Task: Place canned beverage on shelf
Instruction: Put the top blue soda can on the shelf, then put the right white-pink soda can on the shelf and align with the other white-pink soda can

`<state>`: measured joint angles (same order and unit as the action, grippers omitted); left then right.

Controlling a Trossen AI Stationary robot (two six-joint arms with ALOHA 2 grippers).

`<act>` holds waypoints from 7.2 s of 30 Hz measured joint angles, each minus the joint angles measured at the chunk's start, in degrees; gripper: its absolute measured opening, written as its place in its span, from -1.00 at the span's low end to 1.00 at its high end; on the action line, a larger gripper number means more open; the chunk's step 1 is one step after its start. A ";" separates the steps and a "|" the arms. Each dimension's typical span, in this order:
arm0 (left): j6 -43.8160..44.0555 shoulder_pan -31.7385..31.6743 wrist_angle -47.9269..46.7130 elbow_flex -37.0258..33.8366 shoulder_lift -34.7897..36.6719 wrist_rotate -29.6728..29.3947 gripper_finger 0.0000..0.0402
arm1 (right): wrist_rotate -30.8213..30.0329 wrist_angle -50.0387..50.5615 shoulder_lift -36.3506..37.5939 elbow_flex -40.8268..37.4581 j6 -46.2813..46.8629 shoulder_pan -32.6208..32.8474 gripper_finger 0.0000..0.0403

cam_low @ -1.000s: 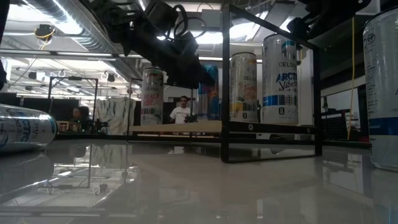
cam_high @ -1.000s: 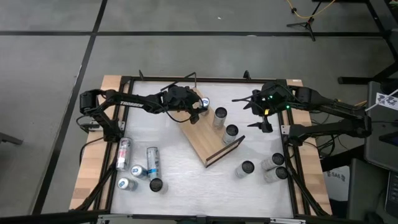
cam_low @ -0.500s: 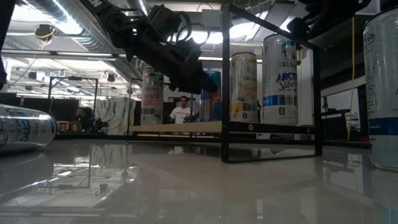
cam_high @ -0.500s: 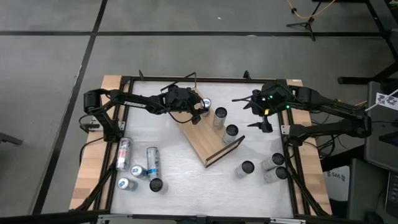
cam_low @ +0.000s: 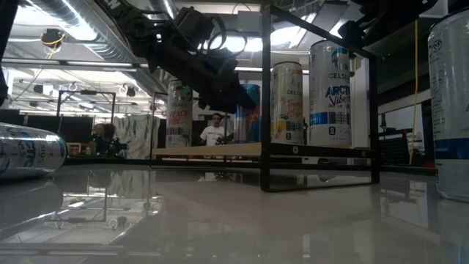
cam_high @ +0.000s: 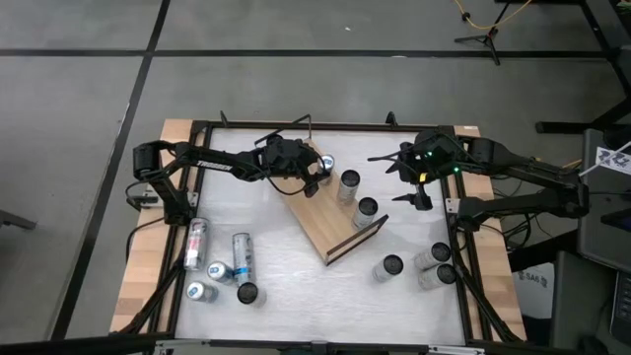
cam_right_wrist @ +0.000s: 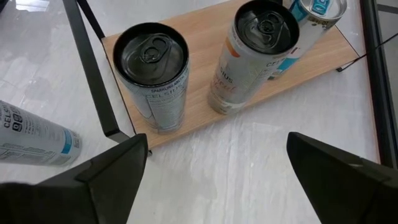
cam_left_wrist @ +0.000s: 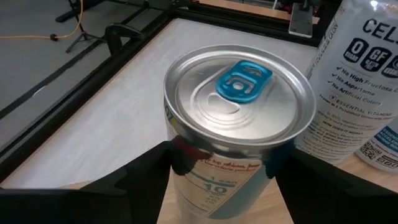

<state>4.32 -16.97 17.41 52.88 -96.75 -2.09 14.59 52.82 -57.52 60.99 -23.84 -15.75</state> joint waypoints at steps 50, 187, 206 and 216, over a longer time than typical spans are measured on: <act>4.76 1.54 -21.13 0.66 17.92 9.28 0.74 | 0.00 0.00 0.00 0.00 0.01 -0.02 0.88; 103.62 54.49 -67.71 20.83 2.91 7.17 0.37 | 0.02 1.33 0.01 0.00 0.00 -0.02 0.88; 104.50 50.52 -67.34 20.83 2.93 7.39 0.38 | 0.02 1.31 0.01 0.00 0.01 0.00 0.88; 95.19 45.83 -67.67 20.81 3.37 6.87 0.38 | 0.02 1.29 0.02 0.00 0.00 -0.02 0.88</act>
<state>99.51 28.85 -50.26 73.69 -93.38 4.79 14.61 54.11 -57.49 60.99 -23.84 -15.77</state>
